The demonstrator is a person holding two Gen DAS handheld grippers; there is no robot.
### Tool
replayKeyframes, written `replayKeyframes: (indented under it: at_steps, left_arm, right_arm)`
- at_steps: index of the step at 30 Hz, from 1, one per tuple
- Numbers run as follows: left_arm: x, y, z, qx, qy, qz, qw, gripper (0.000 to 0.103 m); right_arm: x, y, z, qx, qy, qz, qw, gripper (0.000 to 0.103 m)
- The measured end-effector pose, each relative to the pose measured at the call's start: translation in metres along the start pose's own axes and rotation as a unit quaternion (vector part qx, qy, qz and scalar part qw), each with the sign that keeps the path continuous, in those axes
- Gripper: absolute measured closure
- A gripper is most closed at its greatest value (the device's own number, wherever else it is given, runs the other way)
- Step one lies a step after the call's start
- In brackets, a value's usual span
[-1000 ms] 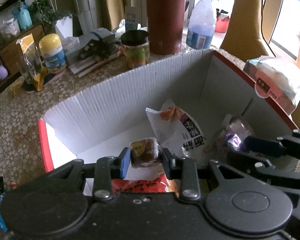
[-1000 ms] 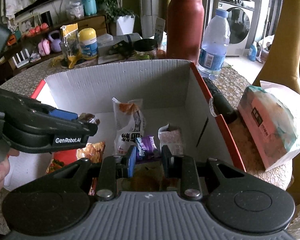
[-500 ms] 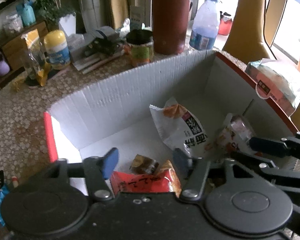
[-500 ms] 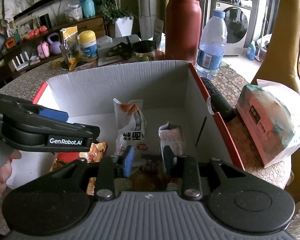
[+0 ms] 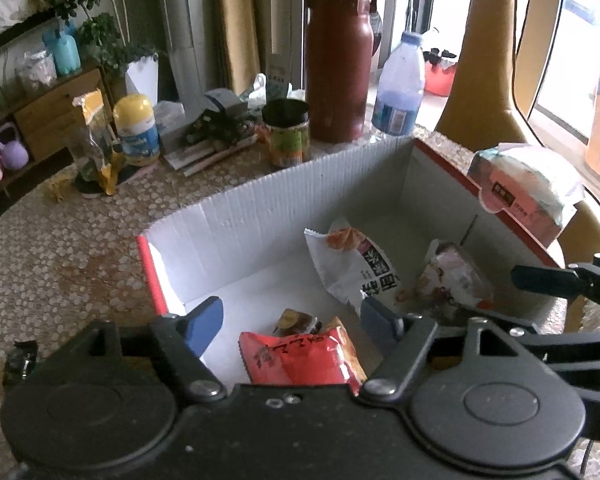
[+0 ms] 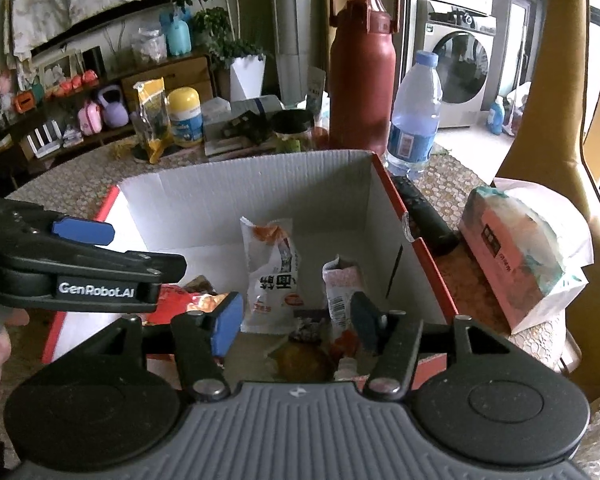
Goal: Organize snacks
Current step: 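Open both tools to drop the packets into the red box, then move both tools back to the snacks on the table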
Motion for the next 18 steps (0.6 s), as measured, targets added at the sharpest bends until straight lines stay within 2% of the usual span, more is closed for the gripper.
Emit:
replayKeyframes:
  at_steps: [5,7,12,15,18]
  left_arm:
    - [-0.003,-0.025,0.004,-0.004,0.004,-0.018,0.9998,0.023]
    - [-0.005,-0.035,0.006,-0.006,0.004,-0.025,0.9997,0.021]
    - [-0.011,-0.061,0.014,-0.013,0.001,-0.041,0.9991,0.018]
    - [-0.017,-0.076,0.021,-0.017,-0.002,-0.049,0.9987,0.016]
    - [-0.022,-0.09,0.026,-0.016,-0.002,-0.055,0.9984,0.014]
  right_arm:
    - [0.001,-0.016,0.006,0.0,0.002,-0.009,1.0,0.043]
    - [0.0,-0.023,0.008,-0.002,0.003,-0.014,1.0,0.037]
    - [0.0,-0.042,0.016,0.001,0.003,-0.03,1.0,0.036]
    - [0.0,-0.052,0.021,0.003,0.007,-0.038,0.999,0.029]
    - [-0.001,-0.062,0.027,0.005,0.007,-0.046,0.999,0.028]
Point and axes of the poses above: each gripper's, at about its wrist camera, not at the fingertips, and y roughly the way its jaws point, z to its left, x to its top, the point moved 3 cm from there along y, roughly the way its jaws point, and after that the axes turned 12 degrees about -y, right-handed, at the moved point
